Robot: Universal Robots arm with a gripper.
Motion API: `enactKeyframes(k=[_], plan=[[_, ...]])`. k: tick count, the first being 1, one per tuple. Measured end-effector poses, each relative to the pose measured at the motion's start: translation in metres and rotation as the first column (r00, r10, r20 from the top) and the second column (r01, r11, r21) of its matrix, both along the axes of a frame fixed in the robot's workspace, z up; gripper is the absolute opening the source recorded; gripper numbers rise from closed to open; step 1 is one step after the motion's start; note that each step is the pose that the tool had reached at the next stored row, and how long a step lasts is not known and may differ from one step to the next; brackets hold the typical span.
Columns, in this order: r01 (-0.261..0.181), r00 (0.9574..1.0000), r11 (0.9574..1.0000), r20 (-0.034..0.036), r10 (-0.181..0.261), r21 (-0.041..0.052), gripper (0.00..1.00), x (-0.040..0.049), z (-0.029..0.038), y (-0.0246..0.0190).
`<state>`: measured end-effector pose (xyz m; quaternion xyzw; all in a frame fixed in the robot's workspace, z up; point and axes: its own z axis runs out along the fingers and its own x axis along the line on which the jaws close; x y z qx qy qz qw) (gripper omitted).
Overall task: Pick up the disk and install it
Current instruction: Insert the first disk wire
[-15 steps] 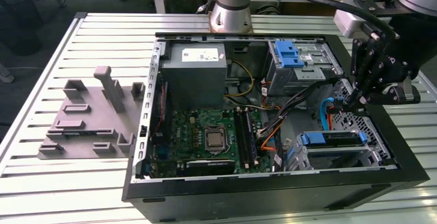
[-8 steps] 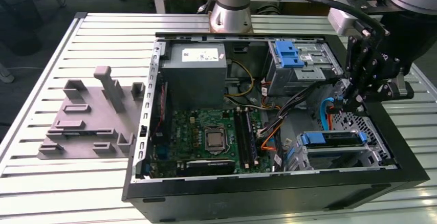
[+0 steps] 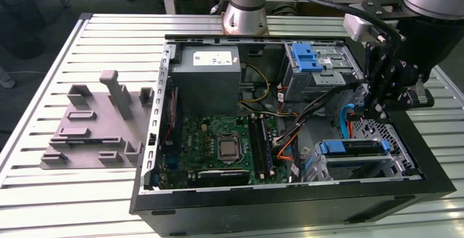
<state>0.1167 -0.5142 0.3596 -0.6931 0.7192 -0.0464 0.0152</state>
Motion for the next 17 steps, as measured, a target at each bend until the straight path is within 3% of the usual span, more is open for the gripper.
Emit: enactKeyframes(k=[6, 17], plan=[[0.000, 1.0000, 0.9997, 0.0025, 0.000, -0.0264, 0.25, 0.0000, -0.0025, 0.0003], [0.000, 1.0000, 0.9996, 0.0040, 0.000, -0.0281, 0.25, 0.0000, -0.0056, 0.0008]])
